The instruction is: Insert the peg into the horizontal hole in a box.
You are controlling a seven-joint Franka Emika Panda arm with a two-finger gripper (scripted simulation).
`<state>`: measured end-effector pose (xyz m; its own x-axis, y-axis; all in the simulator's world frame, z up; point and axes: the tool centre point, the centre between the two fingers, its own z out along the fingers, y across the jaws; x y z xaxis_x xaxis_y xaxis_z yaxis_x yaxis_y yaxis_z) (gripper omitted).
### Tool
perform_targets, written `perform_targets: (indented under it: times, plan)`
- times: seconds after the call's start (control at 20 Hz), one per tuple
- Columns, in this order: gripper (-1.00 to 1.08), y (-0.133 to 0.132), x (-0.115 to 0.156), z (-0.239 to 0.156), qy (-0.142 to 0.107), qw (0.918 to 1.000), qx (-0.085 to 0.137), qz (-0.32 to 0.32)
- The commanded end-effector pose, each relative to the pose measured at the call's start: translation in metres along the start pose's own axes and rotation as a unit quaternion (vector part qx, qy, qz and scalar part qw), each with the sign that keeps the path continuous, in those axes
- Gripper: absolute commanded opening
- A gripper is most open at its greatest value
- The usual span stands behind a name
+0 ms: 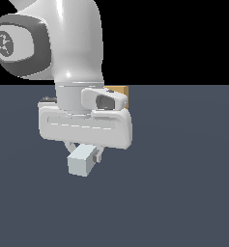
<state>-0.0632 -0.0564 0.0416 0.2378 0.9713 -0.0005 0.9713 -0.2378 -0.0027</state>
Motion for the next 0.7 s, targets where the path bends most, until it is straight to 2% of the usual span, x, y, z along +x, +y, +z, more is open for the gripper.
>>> perform_targets:
  times: [0.0, 0.35, 0.65]
  plan:
    - [-1.00, -0.010, 0.032, -0.006, 0.000, 1.0000, -0.001, 0.000]
    - [-1.00, -0.036, 0.115, -0.020, 0.000, 1.0000, -0.001, -0.001]
    - [-1.00, -0.051, 0.165, -0.028, 0.000, 1.0000, -0.001, -0.001]
